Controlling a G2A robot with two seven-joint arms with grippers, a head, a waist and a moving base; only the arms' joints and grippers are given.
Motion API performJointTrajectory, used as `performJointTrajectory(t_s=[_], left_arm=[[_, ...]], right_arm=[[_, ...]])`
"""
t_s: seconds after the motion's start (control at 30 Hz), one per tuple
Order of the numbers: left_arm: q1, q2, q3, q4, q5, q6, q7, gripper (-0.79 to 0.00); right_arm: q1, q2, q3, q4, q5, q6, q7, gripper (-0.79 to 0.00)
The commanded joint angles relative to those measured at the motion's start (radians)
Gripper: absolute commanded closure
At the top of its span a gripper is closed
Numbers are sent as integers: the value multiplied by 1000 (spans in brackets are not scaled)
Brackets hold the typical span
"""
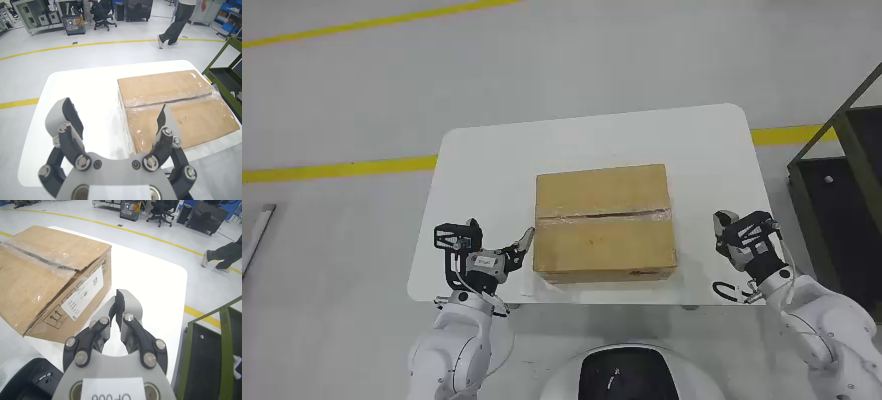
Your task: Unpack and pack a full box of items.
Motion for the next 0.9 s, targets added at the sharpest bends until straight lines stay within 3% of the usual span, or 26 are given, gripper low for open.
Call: performJointTrajectory(t_s=[0.0, 0.33, 0.87], left_arm=[[0, 0, 0, 0, 0, 0, 0, -785], [0, 0, 0, 0, 0, 0, 0, -785], [1, 0, -2, 2, -4, 5, 5, -785]], right_arm=[[-2, 0, -1, 1, 1, 11, -4, 0], [58, -17, -128, 109, 18, 147, -11, 0], [236, -39, -313, 333, 66, 57, -74, 0]])
